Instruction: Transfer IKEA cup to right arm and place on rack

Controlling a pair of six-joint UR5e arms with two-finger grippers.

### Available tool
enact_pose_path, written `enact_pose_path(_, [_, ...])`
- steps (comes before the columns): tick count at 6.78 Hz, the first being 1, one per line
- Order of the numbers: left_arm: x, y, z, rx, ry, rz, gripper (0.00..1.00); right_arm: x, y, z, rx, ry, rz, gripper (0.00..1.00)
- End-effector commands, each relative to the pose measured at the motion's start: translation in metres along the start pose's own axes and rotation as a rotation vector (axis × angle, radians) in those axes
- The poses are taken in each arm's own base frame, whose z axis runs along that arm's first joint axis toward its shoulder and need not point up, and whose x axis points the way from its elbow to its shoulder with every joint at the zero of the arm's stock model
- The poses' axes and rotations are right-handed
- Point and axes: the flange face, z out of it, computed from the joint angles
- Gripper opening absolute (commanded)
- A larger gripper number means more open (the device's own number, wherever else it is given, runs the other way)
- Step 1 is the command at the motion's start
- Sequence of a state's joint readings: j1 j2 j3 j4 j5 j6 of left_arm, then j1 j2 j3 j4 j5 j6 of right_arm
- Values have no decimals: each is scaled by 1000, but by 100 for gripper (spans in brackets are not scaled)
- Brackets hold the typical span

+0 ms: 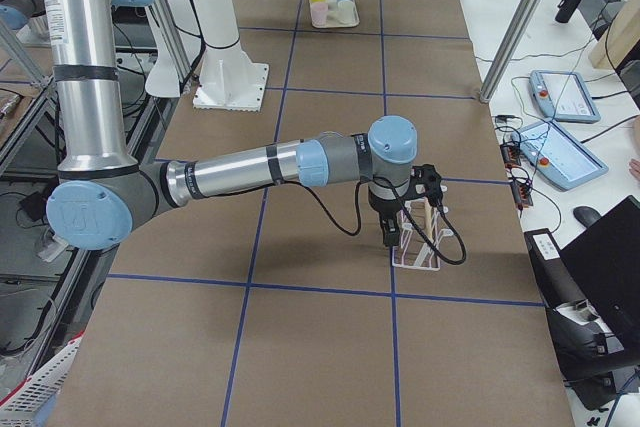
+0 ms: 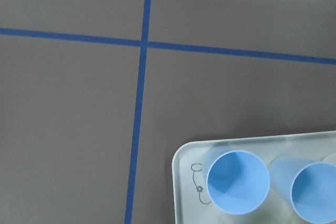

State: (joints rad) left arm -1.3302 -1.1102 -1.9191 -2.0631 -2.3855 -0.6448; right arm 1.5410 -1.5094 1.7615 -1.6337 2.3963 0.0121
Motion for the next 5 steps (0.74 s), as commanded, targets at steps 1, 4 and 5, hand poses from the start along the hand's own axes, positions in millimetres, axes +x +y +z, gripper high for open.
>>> enact_pose_path(1, [16, 21, 23, -14, -11, -50, 99, -12, 0, -6, 10, -58, -6, 100])
enact_pose_path(4, [48, 32, 56, -42, -42, -44, 98, -17, -3, -8, 15, -71, -14, 100])
enact_pose_path(5, [54, 36, 66, -69, -47, -20, 98, -18, -3, -8, 15, -73, -13, 100])
